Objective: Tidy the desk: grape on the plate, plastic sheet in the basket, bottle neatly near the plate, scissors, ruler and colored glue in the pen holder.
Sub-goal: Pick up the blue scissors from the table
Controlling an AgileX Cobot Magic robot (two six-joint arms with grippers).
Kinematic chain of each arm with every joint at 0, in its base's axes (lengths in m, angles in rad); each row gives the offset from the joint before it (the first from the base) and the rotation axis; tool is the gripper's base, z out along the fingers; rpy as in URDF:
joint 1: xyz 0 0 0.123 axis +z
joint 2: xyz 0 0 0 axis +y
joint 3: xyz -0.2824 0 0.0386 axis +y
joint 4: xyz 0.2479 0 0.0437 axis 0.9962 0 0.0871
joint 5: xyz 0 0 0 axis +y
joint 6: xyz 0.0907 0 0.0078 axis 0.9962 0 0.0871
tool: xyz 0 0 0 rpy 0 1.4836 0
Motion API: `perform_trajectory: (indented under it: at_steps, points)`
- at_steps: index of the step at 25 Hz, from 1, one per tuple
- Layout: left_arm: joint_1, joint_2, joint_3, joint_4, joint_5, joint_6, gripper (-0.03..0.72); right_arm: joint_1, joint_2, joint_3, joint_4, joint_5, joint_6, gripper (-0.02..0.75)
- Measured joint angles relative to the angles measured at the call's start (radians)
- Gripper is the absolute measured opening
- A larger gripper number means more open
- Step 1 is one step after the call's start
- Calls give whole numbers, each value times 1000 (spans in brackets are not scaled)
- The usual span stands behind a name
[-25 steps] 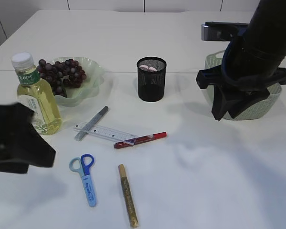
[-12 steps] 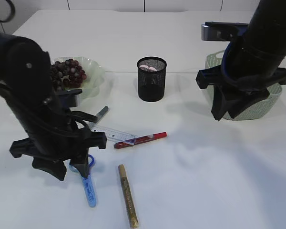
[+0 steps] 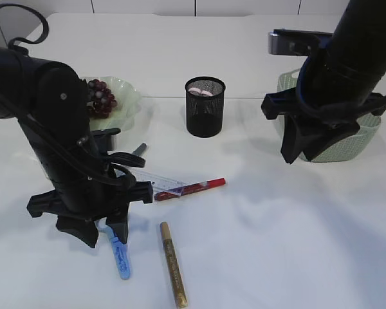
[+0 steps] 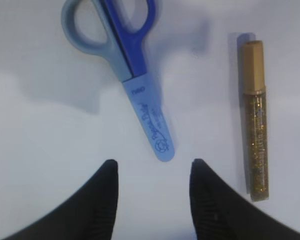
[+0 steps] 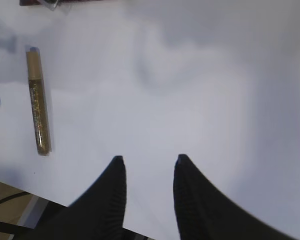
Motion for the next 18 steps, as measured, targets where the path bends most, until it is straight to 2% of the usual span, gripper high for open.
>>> perform_trajectory:
  at_steps: [4, 10, 18]
  points:
    - [0, 0, 0, 7, -29, -11, 342, 0, 0, 0, -30, 0, -8, 273]
    - [0, 0, 0, 7, -58, -154, 342, 0, 0, 0, -119, 0, -33, 274]
    - [0, 18, -2, 32, -79, -298, 342, 0, 0, 0, -78, 0, -39, 273]
